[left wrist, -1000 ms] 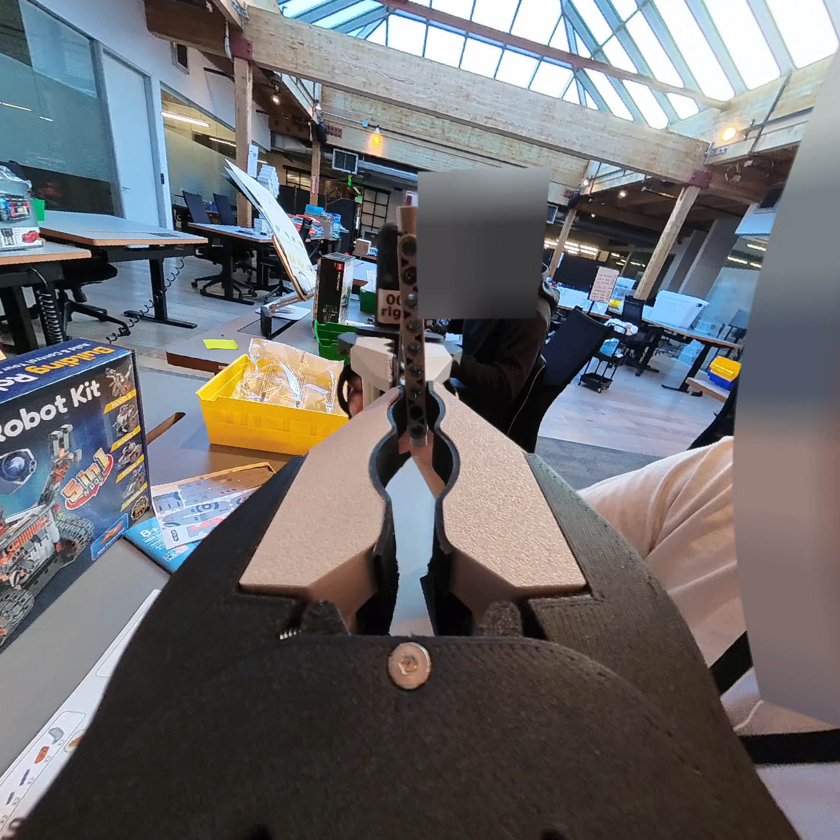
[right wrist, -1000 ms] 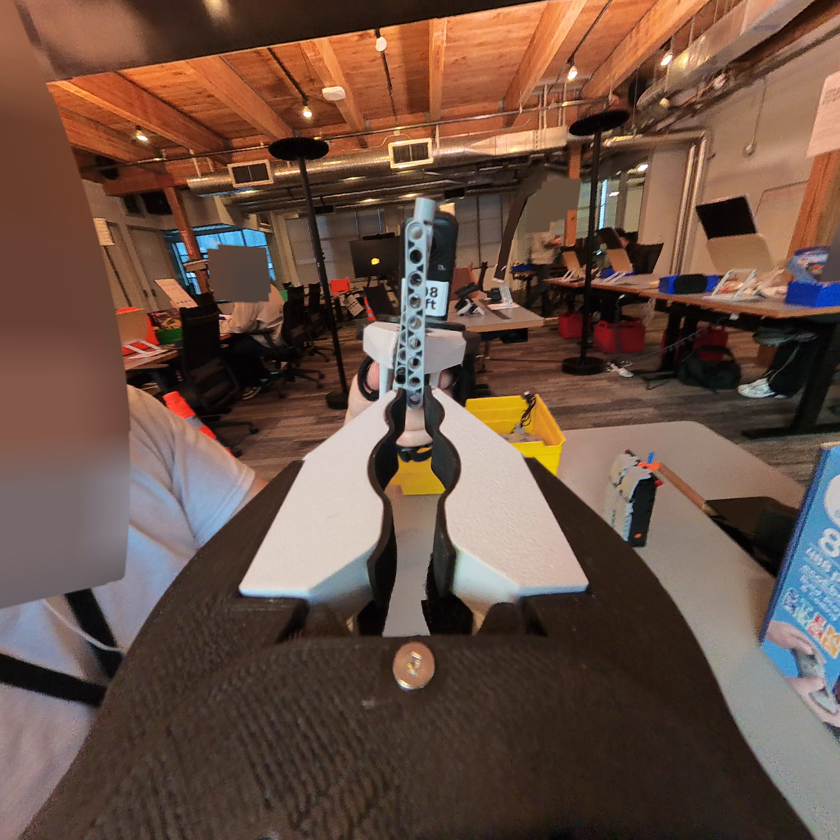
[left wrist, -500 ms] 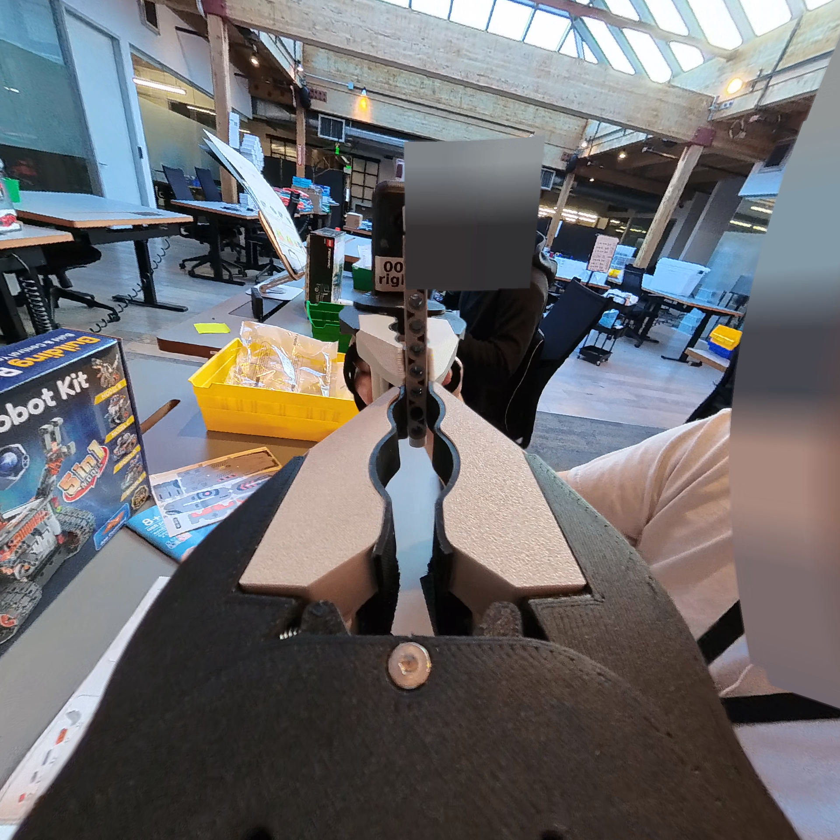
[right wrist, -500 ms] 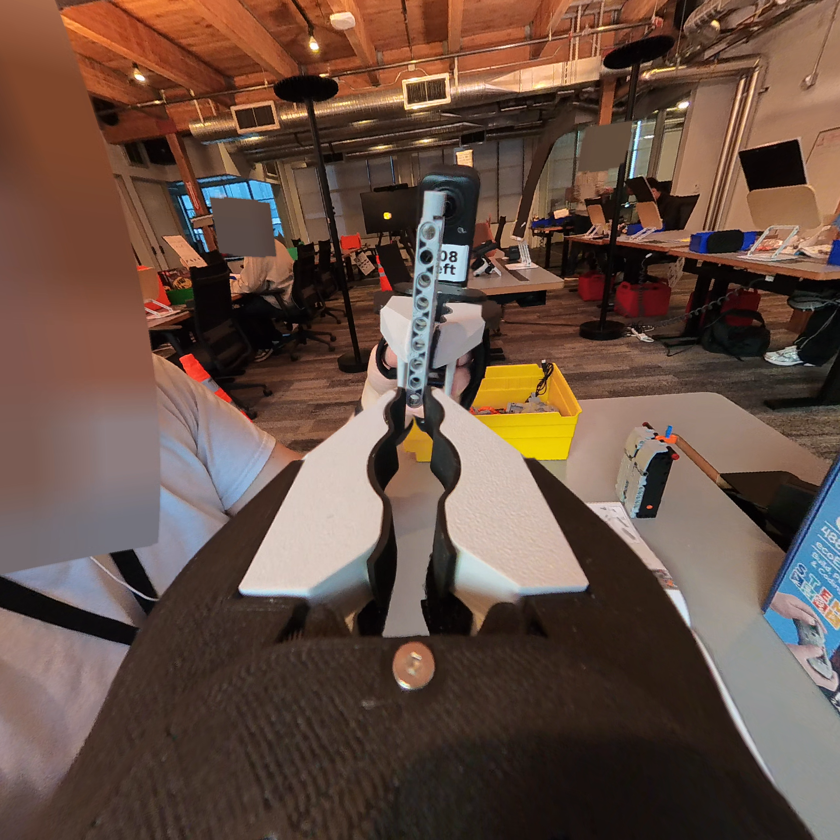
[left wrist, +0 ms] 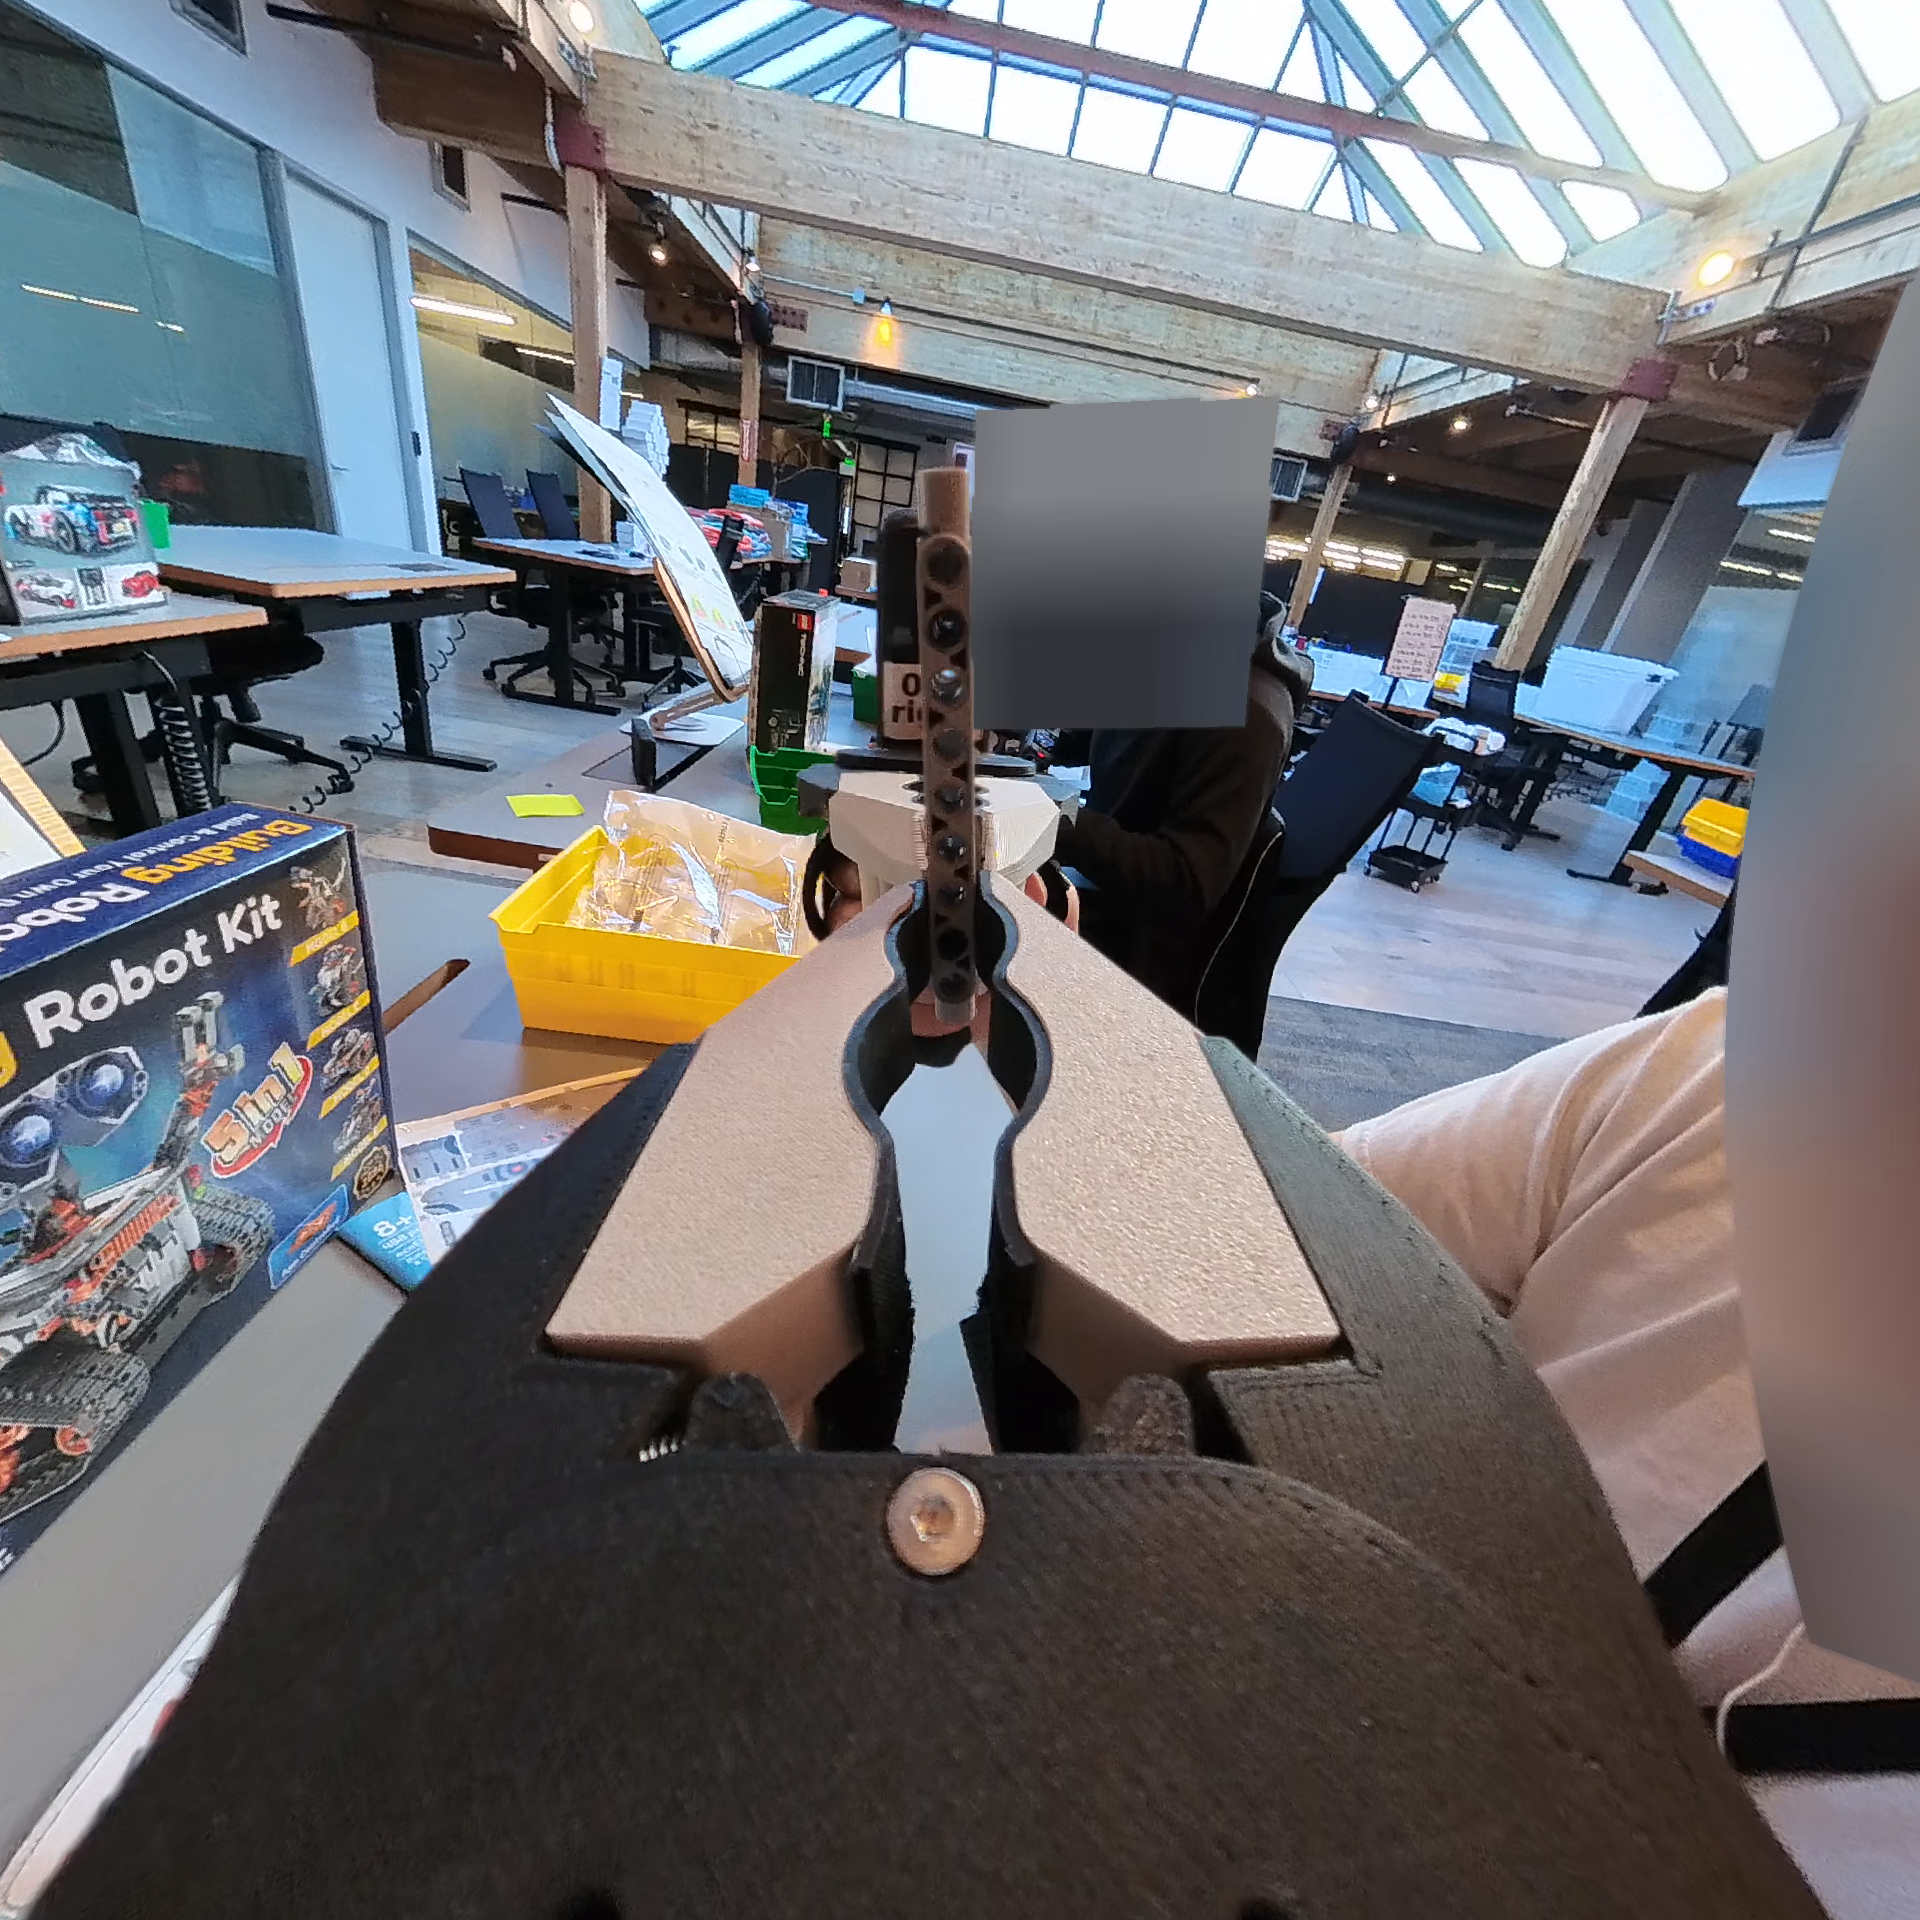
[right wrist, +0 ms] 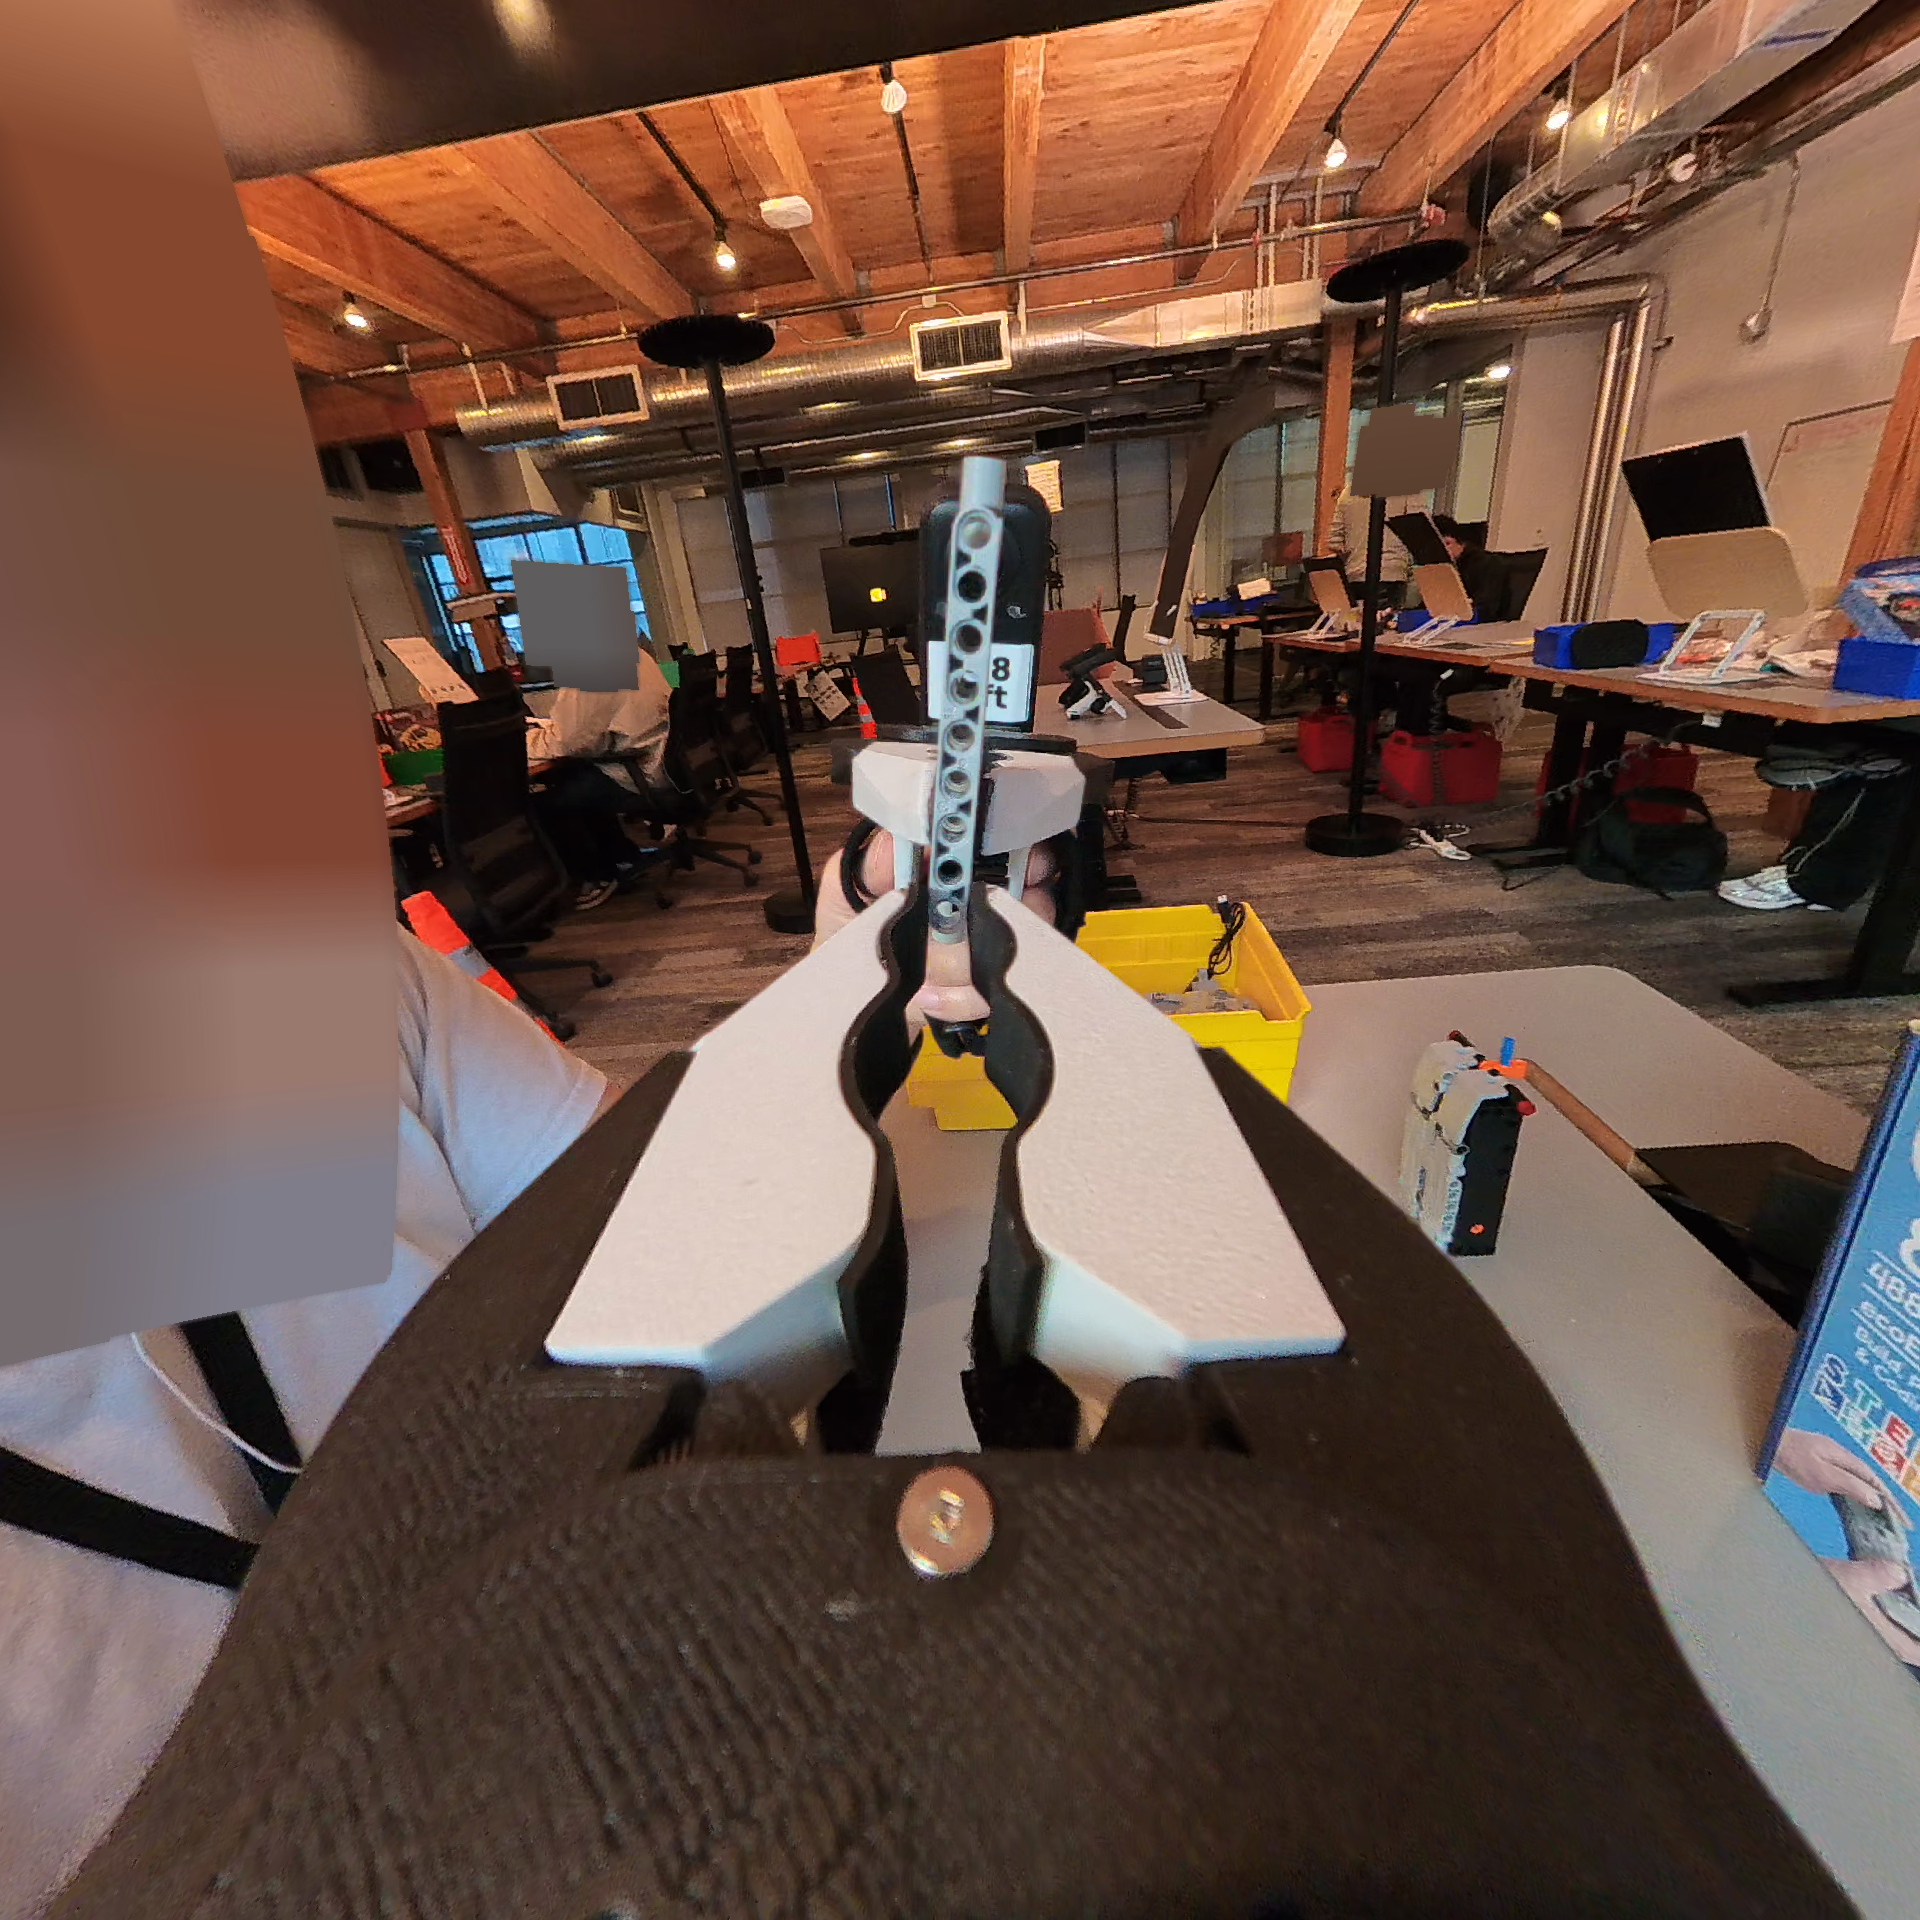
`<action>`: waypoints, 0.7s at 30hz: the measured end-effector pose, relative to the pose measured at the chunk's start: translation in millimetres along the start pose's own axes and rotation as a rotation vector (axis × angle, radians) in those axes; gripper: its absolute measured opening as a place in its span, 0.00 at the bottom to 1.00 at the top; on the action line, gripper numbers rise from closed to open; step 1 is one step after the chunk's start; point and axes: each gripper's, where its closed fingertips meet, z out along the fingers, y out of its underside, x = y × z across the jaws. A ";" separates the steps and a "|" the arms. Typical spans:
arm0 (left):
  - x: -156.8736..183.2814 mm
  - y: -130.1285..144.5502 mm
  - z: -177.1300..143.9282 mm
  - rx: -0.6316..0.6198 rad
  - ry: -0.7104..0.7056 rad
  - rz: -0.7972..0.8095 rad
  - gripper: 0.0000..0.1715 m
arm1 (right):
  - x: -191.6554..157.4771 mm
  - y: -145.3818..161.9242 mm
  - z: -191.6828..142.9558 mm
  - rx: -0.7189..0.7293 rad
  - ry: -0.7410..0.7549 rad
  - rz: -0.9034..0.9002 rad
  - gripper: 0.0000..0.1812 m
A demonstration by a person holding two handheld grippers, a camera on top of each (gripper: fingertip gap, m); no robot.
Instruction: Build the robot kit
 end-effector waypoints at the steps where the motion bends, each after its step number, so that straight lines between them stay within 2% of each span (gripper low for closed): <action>1: 0.9 0.1 0.3 0.000 0.005 0.001 0.03 | -1.5 -0.1 -0.1 -0.002 -0.005 -0.006 0.03; 4: 5.3 0.3 1.7 -0.002 0.022 0.011 0.03 | -5.7 -0.2 -1.3 -0.015 -0.016 -0.024 0.03; 7: 1.7 8.1 1.3 -0.062 -0.007 0.036 0.03 | -1.8 9.5 -2.7 -0.098 0.032 -0.054 0.04; 21: 1.8 15.7 1.1 -0.107 0.005 0.019 0.03 | -2.1 15.1 -4.3 -0.145 0.050 -0.071 0.03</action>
